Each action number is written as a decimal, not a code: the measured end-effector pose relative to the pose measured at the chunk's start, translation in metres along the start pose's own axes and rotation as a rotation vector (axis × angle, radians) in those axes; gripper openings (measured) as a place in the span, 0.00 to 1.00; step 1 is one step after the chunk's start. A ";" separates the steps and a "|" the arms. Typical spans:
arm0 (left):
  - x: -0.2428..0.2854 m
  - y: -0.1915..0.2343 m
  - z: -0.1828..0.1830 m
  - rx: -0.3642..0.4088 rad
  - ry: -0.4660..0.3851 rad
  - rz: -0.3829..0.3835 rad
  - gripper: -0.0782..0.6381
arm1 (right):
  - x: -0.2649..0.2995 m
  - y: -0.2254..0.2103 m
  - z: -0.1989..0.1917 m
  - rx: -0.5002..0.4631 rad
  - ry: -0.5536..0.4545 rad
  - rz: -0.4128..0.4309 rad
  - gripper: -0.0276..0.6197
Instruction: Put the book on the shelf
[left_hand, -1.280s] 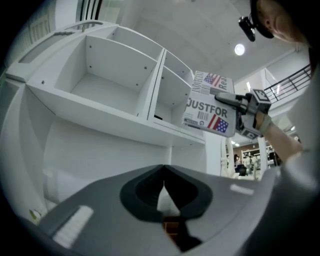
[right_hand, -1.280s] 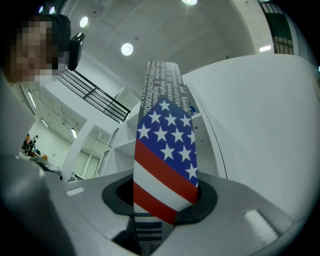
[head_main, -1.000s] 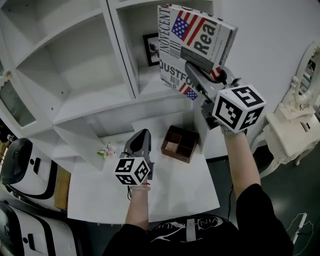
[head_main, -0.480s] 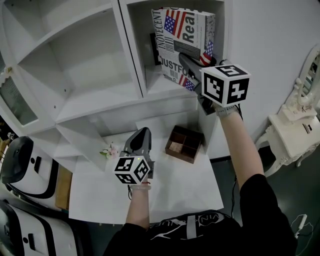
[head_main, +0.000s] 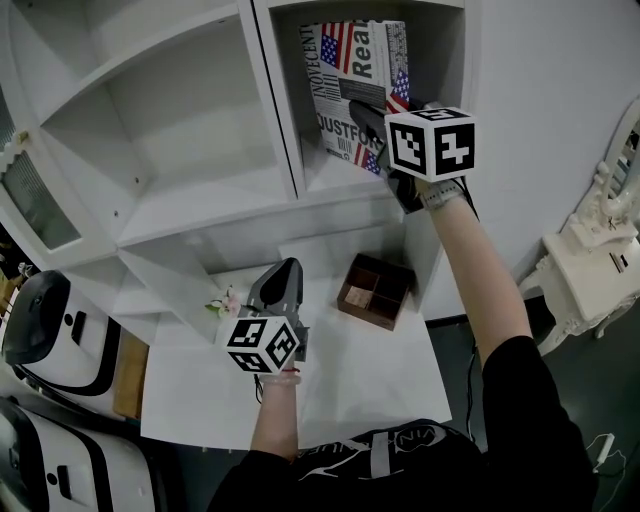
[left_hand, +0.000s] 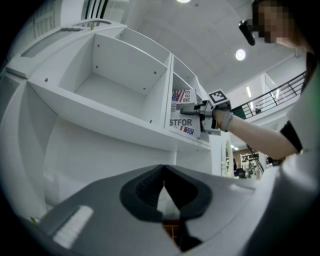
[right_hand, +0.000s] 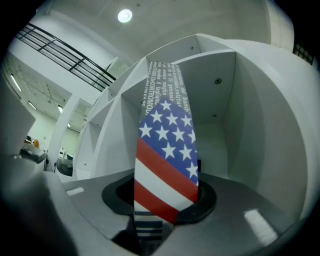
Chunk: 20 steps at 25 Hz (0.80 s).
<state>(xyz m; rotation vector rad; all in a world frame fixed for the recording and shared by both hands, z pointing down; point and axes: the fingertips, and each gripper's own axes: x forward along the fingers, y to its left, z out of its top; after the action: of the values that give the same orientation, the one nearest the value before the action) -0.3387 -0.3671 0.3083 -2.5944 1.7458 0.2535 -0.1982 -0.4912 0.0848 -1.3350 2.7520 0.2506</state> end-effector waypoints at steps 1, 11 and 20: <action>-0.001 0.001 0.002 0.002 -0.001 0.000 0.11 | 0.005 -0.001 -0.001 0.000 0.007 -0.003 0.31; -0.017 0.011 0.012 0.002 -0.015 0.023 0.11 | 0.040 -0.013 -0.009 0.066 0.039 -0.004 0.31; -0.033 0.016 0.018 -0.002 -0.032 0.045 0.11 | 0.056 -0.012 -0.011 0.050 0.026 0.005 0.31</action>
<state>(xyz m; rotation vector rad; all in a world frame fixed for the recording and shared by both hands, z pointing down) -0.3676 -0.3413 0.2960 -2.5399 1.7961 0.2965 -0.2235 -0.5436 0.0863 -1.3291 2.7641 0.1647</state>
